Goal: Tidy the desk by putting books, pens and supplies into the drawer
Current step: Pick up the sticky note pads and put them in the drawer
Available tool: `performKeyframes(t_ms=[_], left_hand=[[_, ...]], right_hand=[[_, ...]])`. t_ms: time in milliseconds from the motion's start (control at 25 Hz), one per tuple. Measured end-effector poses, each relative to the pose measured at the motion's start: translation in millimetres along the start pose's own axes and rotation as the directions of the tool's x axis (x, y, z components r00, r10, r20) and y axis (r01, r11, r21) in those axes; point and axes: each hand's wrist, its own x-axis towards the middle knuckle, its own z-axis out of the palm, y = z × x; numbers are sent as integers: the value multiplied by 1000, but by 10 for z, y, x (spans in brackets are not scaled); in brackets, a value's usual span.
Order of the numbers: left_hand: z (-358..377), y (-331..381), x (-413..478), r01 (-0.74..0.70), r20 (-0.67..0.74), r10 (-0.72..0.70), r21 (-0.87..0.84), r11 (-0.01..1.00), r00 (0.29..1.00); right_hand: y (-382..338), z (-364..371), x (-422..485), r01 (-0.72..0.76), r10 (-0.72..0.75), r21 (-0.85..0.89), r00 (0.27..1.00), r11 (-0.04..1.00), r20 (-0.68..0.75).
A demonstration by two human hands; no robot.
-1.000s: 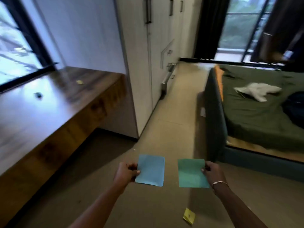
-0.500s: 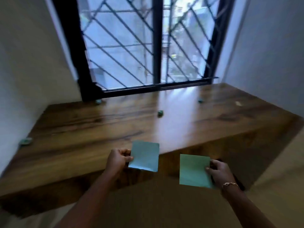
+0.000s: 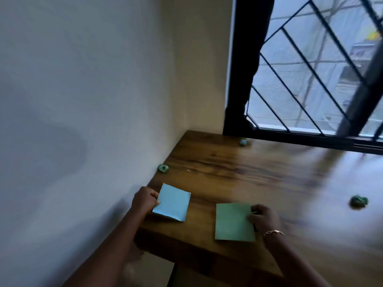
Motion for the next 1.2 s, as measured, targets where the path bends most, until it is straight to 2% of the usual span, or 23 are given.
performKeyframes(t_ms=[80, 160, 240, 280, 360, 400, 440, 520, 560, 600, 640, 720, 840, 1000, 1200], left_hand=[[-50, -65, 60, 55, -50, -50, 91, 994, 997], [-66, -50, 30, 53, -141, -13, 288, 956, 990], [1, -9, -27, -51, -213, 158, 435, 899, 964], [70, 26, -70, -128, -202, 232, 426, 896, 952], [275, 51, -173, -258, -89, 316, 395, 882, 944], [385, 41, -239, -286, -5, 313, 390, 875, 950], [473, 19, -288, -291, 81, 283, 399, 870, 956], [567, -83, -324, -294, 190, 231, 457, 839, 954], [602, -145, -326, -299, 198, 229, 491, 818, 953], [614, -187, -337, -295, 189, 230, 516, 804, 955], [614, -208, -332, -283, 172, 226, 522, 805, 959], [573, -217, -297, -251, 150, 202, 509, 824, 968], [441, -231, -227, -226, 151, 173, 491, 841, 973], [310, -308, -166, -282, 185, 221, 440, 853, 958], [242, -292, -168, -315, 252, 231, 380, 870, 940]], right_hand=[[-140, 148, 36, 27, -26, -73, 1000, 997, 18], [-220, 293, 61, 42, -36, -115, 998, 993, 48], [-333, 434, 86, 64, -57, -108, 996, 992, 71], [-385, 493, 81, 70, -61, -110, 995, 991, 85], [-421, 581, 65, 144, -121, -242, 987, 959, 109], [-414, 592, 45, 250, -221, -401, 968, 881, 118], [-398, 593, 26, 400, -393, -520, 910, 755, 130], [-312, 650, -12, 713, -699, -543, 655, 444, 288], [-234, 702, -37, 792, -744, -530, 544, 303, 388], [-150, 768, -51, 829, -740, -526, 473, 191, 478], [-95, 834, -90, 835, -703, -535, 457, 129, 545], [-55, 991, -171, 832, -580, -533, 512, 152, 633], [-117, 1160, -224, 788, -470, -575, 602, 218, 646], [-234, 1363, -211, 753, -446, -604, 649, 260, 617], [-291, 1505, -239, 759, -516, -590, 635, 277, 574]])
